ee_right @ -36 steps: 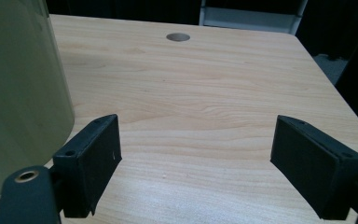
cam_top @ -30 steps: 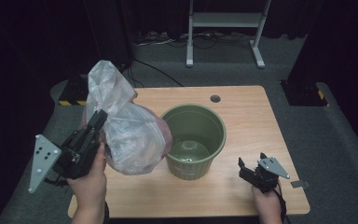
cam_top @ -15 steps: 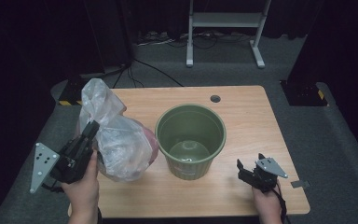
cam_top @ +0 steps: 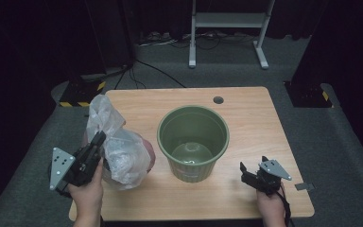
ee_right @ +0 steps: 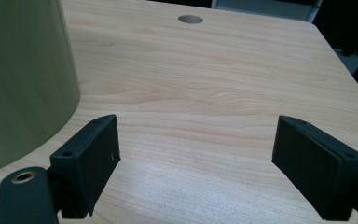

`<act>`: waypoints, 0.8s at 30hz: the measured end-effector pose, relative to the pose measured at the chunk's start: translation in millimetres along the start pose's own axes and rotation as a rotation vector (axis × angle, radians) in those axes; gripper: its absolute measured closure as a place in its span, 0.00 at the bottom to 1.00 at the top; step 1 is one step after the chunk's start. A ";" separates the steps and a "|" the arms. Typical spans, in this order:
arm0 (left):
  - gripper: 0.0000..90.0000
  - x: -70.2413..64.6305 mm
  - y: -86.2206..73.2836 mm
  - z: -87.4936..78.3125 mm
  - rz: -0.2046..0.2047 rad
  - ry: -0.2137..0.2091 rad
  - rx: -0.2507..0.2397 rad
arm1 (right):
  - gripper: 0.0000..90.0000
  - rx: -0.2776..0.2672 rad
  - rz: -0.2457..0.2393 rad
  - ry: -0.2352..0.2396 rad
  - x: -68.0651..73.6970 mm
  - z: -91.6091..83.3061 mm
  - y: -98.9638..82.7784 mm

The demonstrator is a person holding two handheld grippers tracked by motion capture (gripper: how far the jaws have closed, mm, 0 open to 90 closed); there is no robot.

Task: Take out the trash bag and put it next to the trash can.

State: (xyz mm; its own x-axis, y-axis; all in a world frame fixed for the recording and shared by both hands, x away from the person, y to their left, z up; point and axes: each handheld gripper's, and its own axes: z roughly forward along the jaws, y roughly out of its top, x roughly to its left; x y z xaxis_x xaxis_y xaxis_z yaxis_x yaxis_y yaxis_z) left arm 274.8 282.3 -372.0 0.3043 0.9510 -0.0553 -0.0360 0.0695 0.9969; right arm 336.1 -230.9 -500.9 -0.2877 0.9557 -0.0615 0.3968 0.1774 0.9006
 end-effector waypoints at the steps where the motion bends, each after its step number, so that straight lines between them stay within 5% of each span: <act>1: 1.00 -0.1 -2.9 2.5 0.000 0.001 0.007 | 0.16 0.001 0.001 0.001 0.0 0.0 -0.1; 12: 1.00 -0.2 -22.6 75.2 0.081 0.032 0.163 | 0.16 0.004 0.020 0.001 -3.7 0.8 -0.8; 20: 1.00 -2.5 -30.2 116.1 0.011 0.034 0.151 | 0.17 0.022 0.056 0.025 -4.8 3.3 -1.9; 24: 1.00 -12.2 -51.3 131.7 0.000 0.028 0.223 | 0.17 0.016 0.041 0.038 -0.7 2.4 -1.5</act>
State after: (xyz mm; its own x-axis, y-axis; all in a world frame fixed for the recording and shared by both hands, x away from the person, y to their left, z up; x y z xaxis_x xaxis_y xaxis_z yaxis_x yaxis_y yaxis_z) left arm 398.3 227.5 -415.1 0.2774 0.9593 -0.0533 0.1767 0.0036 0.9843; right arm 337.8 -231.3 -503.2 -0.3038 0.9527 -0.0078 0.4231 0.1422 0.8948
